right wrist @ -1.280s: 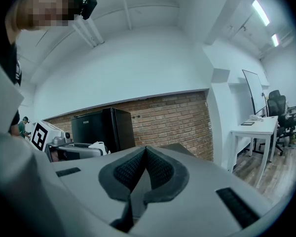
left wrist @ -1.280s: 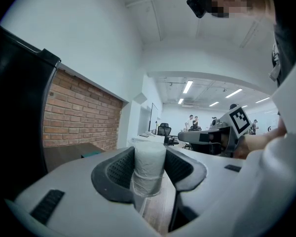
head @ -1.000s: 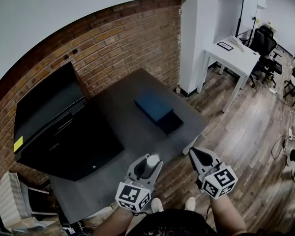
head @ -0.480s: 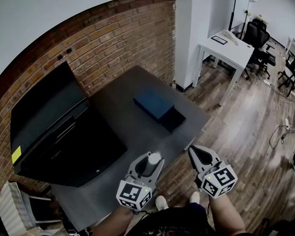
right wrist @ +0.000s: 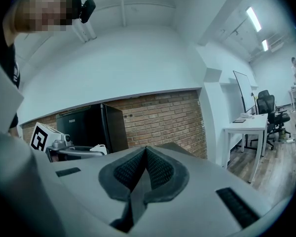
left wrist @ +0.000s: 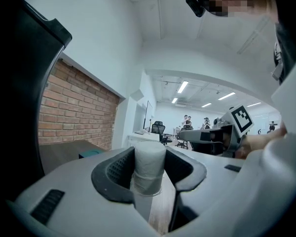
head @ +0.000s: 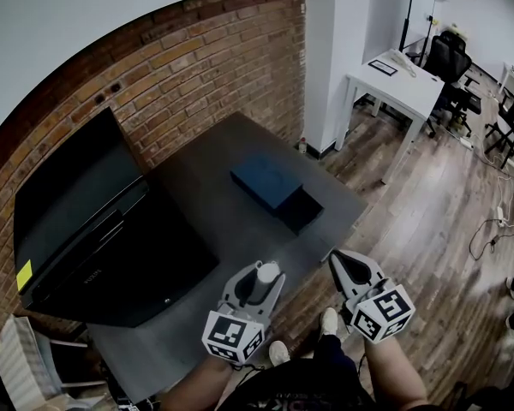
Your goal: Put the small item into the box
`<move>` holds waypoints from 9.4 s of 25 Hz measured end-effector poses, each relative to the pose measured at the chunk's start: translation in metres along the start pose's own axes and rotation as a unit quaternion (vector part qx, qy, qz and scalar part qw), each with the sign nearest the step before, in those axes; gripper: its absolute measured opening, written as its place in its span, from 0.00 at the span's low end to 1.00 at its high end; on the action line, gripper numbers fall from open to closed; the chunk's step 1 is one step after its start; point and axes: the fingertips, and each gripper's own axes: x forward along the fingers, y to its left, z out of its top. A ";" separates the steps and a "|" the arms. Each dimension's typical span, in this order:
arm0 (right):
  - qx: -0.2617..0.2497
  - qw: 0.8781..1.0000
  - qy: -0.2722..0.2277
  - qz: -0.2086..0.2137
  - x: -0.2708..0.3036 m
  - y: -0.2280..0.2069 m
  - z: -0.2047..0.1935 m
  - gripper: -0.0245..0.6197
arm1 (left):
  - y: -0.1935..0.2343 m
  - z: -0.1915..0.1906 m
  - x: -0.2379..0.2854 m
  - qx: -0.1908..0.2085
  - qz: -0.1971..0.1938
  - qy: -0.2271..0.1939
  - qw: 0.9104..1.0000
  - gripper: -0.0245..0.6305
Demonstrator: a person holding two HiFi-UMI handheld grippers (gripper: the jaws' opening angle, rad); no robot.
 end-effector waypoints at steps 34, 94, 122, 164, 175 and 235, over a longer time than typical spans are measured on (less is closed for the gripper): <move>0.023 0.991 0.035 0.130 0.070 -0.166 0.010 0.07 | 0.019 -0.012 0.168 -0.008 0.137 0.040 0.990 0.34; 0.094 0.990 0.094 0.047 0.150 -0.263 -0.041 0.07 | 0.114 -0.185 0.326 0.097 0.042 0.382 0.918 0.34; 0.114 0.987 0.109 0.026 0.164 -0.286 -0.055 0.07 | 0.131 -0.236 0.347 0.108 0.016 0.475 0.873 0.34; 0.042 0.980 0.084 0.175 0.108 -0.218 -0.011 0.07 | 0.059 -0.036 0.244 0.039 0.211 0.133 0.968 0.09; 0.043 0.976 0.086 0.194 0.100 -0.169 -0.018 0.07 | 0.038 -0.018 0.181 0.025 0.224 0.092 0.970 0.09; 0.031 0.996 0.072 0.045 0.034 -0.027 -0.051 0.07 | 0.010 -0.041 0.053 0.035 0.040 0.079 0.995 0.09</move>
